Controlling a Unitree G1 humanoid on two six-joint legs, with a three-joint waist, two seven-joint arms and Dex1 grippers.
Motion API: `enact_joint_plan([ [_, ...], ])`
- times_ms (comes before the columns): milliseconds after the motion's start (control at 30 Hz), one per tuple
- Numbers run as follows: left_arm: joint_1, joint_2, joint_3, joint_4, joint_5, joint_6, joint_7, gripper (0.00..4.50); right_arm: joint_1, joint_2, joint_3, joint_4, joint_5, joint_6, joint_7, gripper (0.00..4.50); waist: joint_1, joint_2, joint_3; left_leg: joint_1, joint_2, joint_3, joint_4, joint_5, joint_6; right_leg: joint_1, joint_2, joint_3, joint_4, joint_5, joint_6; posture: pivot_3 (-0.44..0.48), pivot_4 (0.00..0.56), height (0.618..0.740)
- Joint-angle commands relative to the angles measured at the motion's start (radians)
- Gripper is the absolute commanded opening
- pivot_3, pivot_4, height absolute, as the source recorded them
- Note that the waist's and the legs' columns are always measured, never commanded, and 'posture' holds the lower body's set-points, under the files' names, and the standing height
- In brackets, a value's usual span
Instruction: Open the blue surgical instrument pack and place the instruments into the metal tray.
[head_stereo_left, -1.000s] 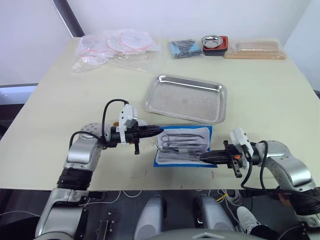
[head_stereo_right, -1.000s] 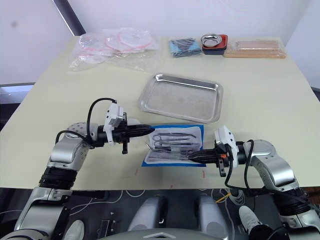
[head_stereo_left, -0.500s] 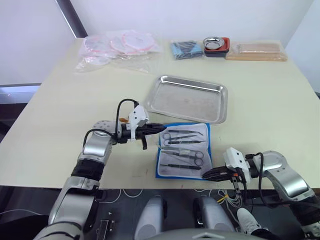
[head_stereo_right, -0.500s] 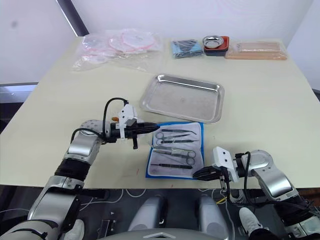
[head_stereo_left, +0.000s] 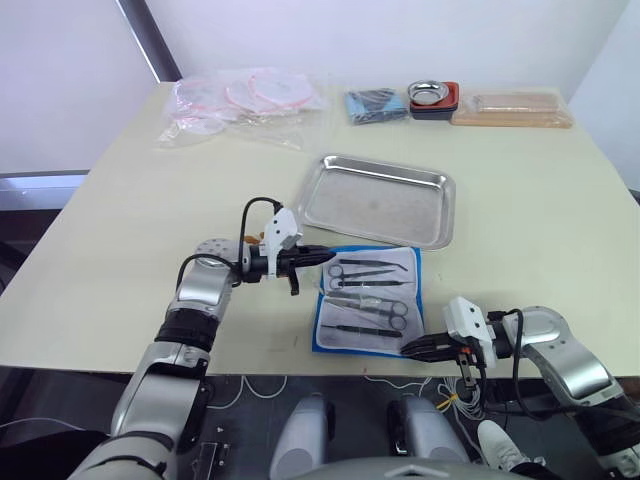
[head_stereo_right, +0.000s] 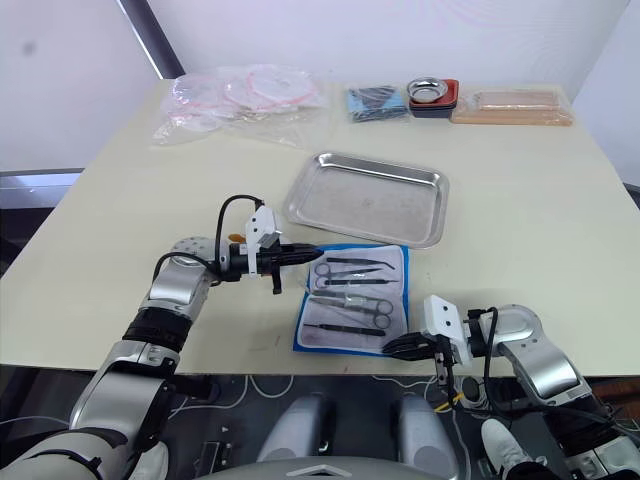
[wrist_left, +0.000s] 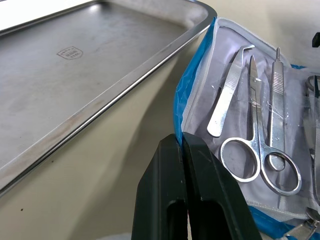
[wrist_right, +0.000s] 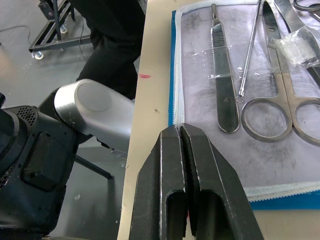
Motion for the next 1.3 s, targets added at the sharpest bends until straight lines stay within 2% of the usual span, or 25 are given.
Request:
enact_joint_plan([
  [33,0.027,-0.002,0.029,0.016,-0.019,0.02,0.014,0.78,0.016,-0.002,-0.003,-0.02,0.026,0.042,-0.002,0.0,-0.001,0.0,0.0,0.0,0.0,0.0,0.0,0.0,0.0,0.0,0.0,0.0,0.0,0.0,0.0,0.0,0.15,0.74],
  [67,0.029,-0.002,0.034,0.012,-0.024,0.022,0.013,1.24,0.017,-0.003,-0.003,-0.023,0.032,0.05,0.0,0.0,-0.001,0.0,0.0,0.0,0.001,-0.001,0.0,0.0,0.0,0.0,0.0,0.0,0.0,0.0,0.0,0.0,0.15,0.74],
  [100,0.031,-0.002,0.036,0.01,-0.025,0.022,0.012,1.46,0.017,-0.004,-0.002,-0.025,0.036,0.054,-0.001,0.0,-0.001,0.0,0.0,0.0,0.001,-0.001,0.0,0.0,0.0,0.0,0.0,0.0,0.0,0.0,0.0,0.0,0.15,0.74],
  [200,0.039,0.007,0.031,0.01,0.002,-0.009,0.033,2.84,0.017,-0.008,-0.006,-0.022,0.029,0.035,-0.001,0.82,-0.001,0.0,0.0,0.0,0.001,-0.001,0.0,0.0,0.0,0.0,0.0,0.0,0.0,0.0,0.0,0.0,0.15,0.74],
  [267,0.045,0.013,0.03,0.004,-0.001,-0.003,0.027,3.73,0.015,-0.014,-0.005,-0.019,0.027,0.039,0.006,0.86,-0.001,0.0,0.0,0.0,0.001,-0.001,0.0,0.0,0.0,0.0,0.0,0.0,0.0,0.0,0.0,0.0,0.15,0.74],
  [500,0.071,0.032,0.04,-0.027,-0.013,-0.003,0.023,3.73,0.011,-0.024,-0.009,-0.023,0.045,0.083,0.013,0.86,-0.001,0.0,0.0,0.0,0.002,-0.002,0.0,0.0,0.0,0.0,0.0,0.001,0.0,0.0,0.0,0.0,0.15,0.74],
  [600,0.08,0.041,0.054,-0.042,-0.025,-0.007,0.022,3.78,0.011,-0.035,-0.016,-0.037,0.06,0.105,0.019,1.62,-0.002,0.0,0.0,0.0,0.002,-0.002,0.0,0.0,0.0,-0.001,0.0,0.001,-0.001,0.0,0.0,0.0,0.15,0.74],
  [733,0.115,0.042,0.093,-0.125,-0.1,-0.009,-0.018,3.78,0.006,-0.045,-0.047,-0.069,0.102,0.136,0.018,3.44,-0.006,0.0,0.0,0.0,0.003,-0.001,-0.001,0.0,0.0,-0.001,0.0,0.001,-0.001,0.0,0.0,0.0,0.15,0.74],
  [800,0.141,0.045,0.116,-0.168,-0.14,-0.007,-0.039,3.78,0.004,-0.049,-0.063,-0.087,0.126,0.151,0.017,4.22,-0.008,0.0,0.001,-0.001,0.004,-0.001,-0.001,0.0,0.0,-0.002,0.0,0.001,-0.001,0.0,0.0,0.0,0.15,0.74],
  [833,0.149,0.051,0.124,-0.178,-0.141,-0.024,-0.04,3.78,0.004,-0.053,-0.071,-0.097,0.137,0.154,0.018,4.43,-0.006,-0.001,0.001,-0.001,0.004,-0.001,-0.001,0.0,0.0,-0.002,-0.001,0.002,-0.001,0.0,0.0,0.0,0.15,0.74],
  [1000,0.161,0.069,0.144,-0.24,-0.155,-0.042,-0.042,3.78,0.009,-0.063,-0.114,-0.152,0.21,0.205,0.026,4.43,-0.001,-0.001,0.001,-0.009,0.003,-0.001,-0.001,0.0,0.0,-0.01,-0.001,0.001,-0.001,0.0,-0.001,0.0,0.15,0.74],
  [1067,0.165,0.076,0.147,-0.258,-0.164,-0.042,-0.047,3.78,0.011,-0.062,-0.129,-0.169,0.237,0.224,0.021,4.43,0.0,-0.001,0.001,-0.018,0.003,-0.002,0.0,0.0,0.0,-0.018,-0.001,0.001,-0.001,0.002,-0.004,0.0,0.15,0.74],
  [1300,0.183,0.141,0.157,-0.329,-0.187,-0.049,-0.099,3.78,-0.03,-0.018,-0.185,-0.152,0.263,0.175,-0.013,4.43,-0.003,-0.002,0.002,-0.019,0.003,-0.001,-0.002,0.0,0.0,-0.019,-0.001,0.001,-0.002,0.002,-0.004,0.0,0.15,0.74],
])
